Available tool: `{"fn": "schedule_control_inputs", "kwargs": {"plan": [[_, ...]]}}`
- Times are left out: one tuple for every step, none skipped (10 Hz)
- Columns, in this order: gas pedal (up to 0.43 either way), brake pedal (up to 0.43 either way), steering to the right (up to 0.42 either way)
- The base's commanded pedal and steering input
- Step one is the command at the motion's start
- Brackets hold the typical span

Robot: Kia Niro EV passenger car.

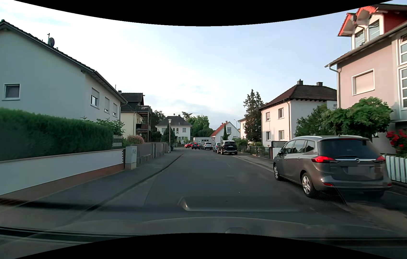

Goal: Follow the waypoints while adhering to traffic rules and regulations

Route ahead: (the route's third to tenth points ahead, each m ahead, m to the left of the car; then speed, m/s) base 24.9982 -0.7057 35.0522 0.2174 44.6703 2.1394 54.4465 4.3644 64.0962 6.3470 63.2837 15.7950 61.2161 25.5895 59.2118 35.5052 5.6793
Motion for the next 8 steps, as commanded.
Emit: {"fn": "schedule_control_inputs", "kwargs": {"plan": [[0.130,0.000,-0.003],[0.118,0.000,-0.004],[0.098,0.000,-0.003],[0.098,0.000,-0.003],[0.087,0.000,-0.004],[0.087,0.000,-0.002],[0.079,0.000,-0.002],[0.079,0.000,-0.002]]}}
